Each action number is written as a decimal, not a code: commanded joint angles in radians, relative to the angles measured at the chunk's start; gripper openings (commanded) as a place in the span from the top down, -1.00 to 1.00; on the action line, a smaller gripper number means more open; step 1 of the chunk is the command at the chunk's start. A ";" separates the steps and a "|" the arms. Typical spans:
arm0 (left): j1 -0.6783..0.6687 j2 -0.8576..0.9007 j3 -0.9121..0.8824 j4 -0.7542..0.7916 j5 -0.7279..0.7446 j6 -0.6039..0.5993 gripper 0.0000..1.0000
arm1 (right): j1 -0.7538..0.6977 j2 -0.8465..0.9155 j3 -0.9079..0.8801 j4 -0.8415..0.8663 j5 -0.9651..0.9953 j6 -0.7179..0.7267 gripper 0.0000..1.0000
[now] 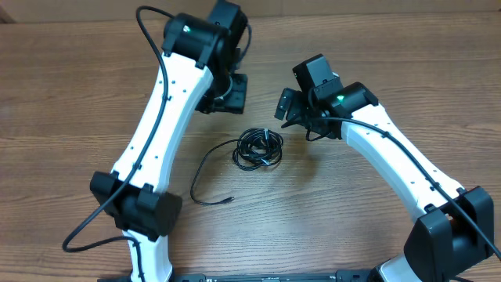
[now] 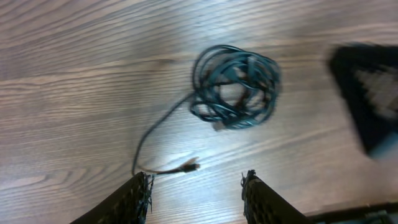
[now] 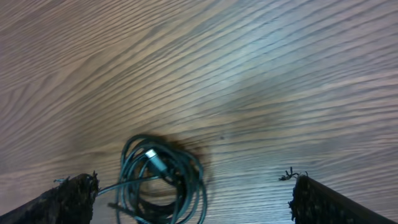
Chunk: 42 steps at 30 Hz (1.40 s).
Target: Untangle cables
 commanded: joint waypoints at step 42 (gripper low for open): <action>0.043 0.438 -0.008 -0.012 0.138 0.367 0.06 | -0.063 0.003 -0.007 -0.029 0.018 0.000 -1.00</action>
